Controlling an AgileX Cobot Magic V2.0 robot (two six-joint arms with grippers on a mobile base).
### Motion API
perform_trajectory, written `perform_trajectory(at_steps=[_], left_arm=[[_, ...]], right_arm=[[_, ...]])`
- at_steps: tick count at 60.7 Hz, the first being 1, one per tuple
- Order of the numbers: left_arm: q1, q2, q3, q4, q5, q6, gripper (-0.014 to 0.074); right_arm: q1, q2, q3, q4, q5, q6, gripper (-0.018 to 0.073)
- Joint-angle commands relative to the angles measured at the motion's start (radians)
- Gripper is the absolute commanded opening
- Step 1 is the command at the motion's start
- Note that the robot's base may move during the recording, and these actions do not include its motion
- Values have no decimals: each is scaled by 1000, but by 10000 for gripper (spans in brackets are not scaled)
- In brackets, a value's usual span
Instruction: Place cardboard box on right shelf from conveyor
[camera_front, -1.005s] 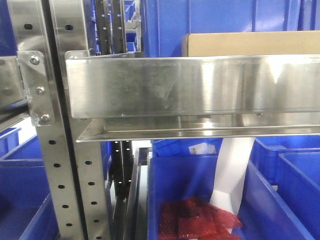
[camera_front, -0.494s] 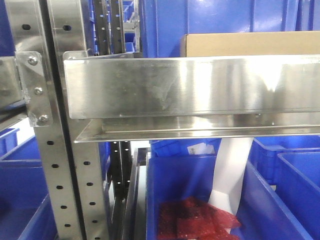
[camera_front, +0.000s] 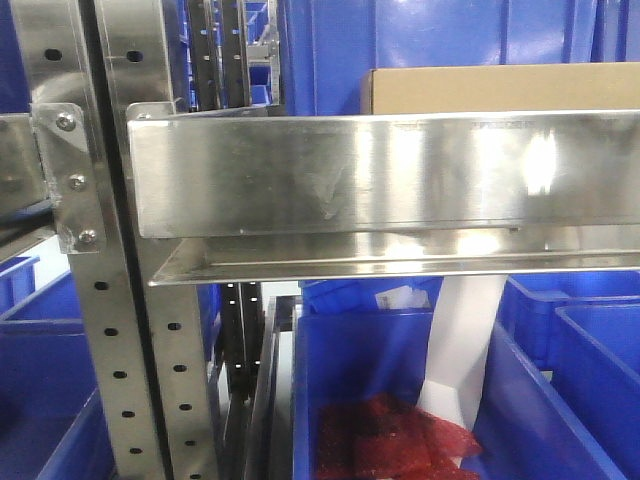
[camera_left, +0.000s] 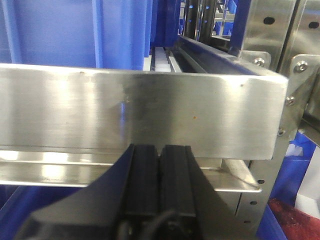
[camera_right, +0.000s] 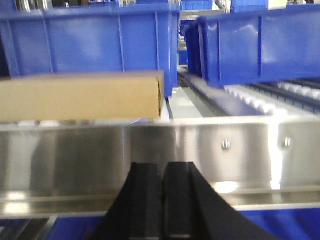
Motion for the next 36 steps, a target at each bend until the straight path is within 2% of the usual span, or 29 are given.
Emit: perform_trajectory(at_steps=[1, 10, 36], left_arm=[[-1, -13, 8, -6, -85, 0, -116], [-1, -13, 8, -6, -85, 0, -116], [-1, -13, 8, -6, -85, 0, -116]], right_arm=[[-5, -21, 12, -9, -107, 0, 56], [-5, -21, 12, -9, -66, 0, 56], [-5, -21, 12, -9, -64, 0, 56]])
